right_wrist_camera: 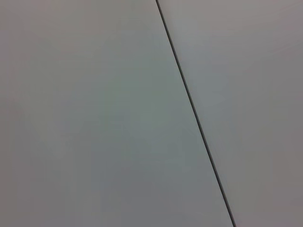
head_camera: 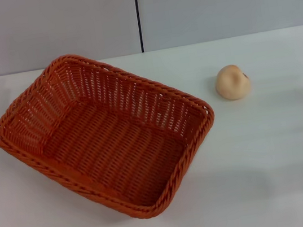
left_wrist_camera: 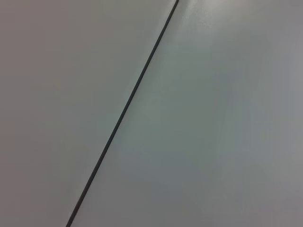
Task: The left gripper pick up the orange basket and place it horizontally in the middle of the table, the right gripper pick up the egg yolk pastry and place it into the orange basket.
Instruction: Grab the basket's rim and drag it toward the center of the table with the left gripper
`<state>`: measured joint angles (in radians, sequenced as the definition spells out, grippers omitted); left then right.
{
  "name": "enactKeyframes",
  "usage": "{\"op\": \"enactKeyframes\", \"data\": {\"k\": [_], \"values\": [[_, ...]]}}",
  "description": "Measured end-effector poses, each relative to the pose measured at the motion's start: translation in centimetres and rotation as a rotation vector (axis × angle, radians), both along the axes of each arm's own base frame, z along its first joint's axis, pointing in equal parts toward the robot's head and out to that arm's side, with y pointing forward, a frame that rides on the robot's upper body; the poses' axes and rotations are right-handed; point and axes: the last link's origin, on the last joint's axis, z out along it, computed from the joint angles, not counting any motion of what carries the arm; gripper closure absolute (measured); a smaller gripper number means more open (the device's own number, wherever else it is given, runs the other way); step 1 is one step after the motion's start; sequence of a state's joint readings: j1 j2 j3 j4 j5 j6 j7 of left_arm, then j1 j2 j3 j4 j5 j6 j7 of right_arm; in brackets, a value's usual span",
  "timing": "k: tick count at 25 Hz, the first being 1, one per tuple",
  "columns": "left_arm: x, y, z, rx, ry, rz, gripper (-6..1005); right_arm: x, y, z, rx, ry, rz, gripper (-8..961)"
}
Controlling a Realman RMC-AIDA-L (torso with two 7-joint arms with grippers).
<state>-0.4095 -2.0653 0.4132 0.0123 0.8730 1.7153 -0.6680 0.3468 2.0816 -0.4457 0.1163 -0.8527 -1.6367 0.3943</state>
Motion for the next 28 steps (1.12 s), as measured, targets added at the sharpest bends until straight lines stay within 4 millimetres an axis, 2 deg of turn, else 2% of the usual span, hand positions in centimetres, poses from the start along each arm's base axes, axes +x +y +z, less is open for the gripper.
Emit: {"op": "enactKeyframes", "data": {"k": [6,21,28], "values": [[-0.2,-0.1,0.0,-0.005,-0.003,0.007,312,0.0,-0.1,0.0,0.000,0.002,-0.003,396],[-0.2,0.1,0.1,-0.013,0.000,0.003,315,0.2,0.1,-0.2,-0.010,0.022,-0.011,399],[0.8,2.3,2.4,-0.157,0.007,-0.119,317,0.2,0.3,-0.2,-0.017,0.032,-0.015,401]]}}
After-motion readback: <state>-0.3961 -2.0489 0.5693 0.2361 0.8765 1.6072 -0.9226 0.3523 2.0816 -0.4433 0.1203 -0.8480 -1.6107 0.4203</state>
